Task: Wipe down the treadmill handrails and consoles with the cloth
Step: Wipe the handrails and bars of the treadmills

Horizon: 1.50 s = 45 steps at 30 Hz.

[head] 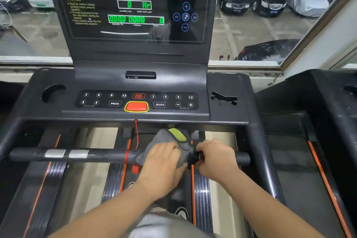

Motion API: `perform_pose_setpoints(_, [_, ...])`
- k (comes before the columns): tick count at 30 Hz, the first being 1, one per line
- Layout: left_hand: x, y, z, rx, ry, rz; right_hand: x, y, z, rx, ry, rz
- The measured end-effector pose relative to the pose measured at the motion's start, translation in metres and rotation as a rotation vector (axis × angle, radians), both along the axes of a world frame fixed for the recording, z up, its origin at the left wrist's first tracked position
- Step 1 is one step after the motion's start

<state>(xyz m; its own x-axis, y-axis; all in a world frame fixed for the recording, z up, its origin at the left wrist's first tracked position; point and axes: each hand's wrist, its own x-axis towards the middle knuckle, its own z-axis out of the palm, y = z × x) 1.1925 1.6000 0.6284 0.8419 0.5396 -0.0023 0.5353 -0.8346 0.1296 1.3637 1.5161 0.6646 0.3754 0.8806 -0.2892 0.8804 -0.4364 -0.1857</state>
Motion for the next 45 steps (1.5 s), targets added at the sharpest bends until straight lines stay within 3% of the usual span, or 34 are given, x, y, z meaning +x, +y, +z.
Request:
perform_pose_setpoints(1, [0.016, 0.009, 0.010, 0.010, 0.066, 0.076, 0.000, 0.000, -0.001, 0.002, -0.003, 0.000])
perform_pose_setpoints(5, [0.067, 0.038, 0.021, -0.349, 0.343, 0.308, -0.001, -0.002, -0.004, 0.011, -0.002, -0.001])
perform_pose_setpoints(7, [0.064, 0.030, 0.019, -0.264, 0.320, 0.272, -0.001, -0.003, -0.006, 0.004, -0.003, 0.001])
perform_pose_setpoints(11, [-0.006, -0.025, 0.002, -0.038, 0.050, 0.104, -0.002, -0.005, -0.010, 0.002, 0.005, -0.014])
perform_pose_setpoints(16, [-0.018, -0.028, -0.006, 0.089, 0.230, -0.133, 0.001, -0.004, -0.011, 0.011, 0.025, -0.047])
perform_pose_setpoints(20, [0.016, -0.001, 0.021, -0.062, 0.153, -0.098, 0.001, -0.004, -0.009, 0.027, 0.021, -0.048])
perform_pose_setpoints(24, [0.039, 0.028, 0.038, -0.439, 0.157, 0.203, -0.002, -0.008, -0.012, 0.056, 0.031, -0.091])
perform_pose_setpoints(28, [0.009, -0.010, 0.020, -0.247, 0.087, 0.115, -0.003, -0.011, -0.013, 0.086, 0.033, -0.106])
perform_pose_setpoints(32, [-0.033, -0.037, 0.002, -0.072, 0.195, -0.021, -0.006, -0.012, -0.011, 0.094, 0.048, -0.108])
perform_pose_setpoints(36, [0.009, -0.007, 0.022, -0.101, 0.239, -0.001, -0.007, -0.012, -0.008, 0.095, 0.033, -0.105])
perform_pose_setpoints(41, [0.052, 0.031, 0.040, -0.562, 0.178, 0.268, -0.008, -0.013, -0.007, 0.091, 0.018, -0.101])
perform_pose_setpoints(43, [0.050, 0.024, 0.039, -0.484, 0.159, 0.272, -0.008, -0.013, -0.007, 0.099, 0.009, -0.089])
perform_pose_setpoints(45, [0.027, -0.001, 0.030, -0.244, 0.113, 0.172, -0.007, -0.015, -0.009, 0.109, 0.020, -0.080])
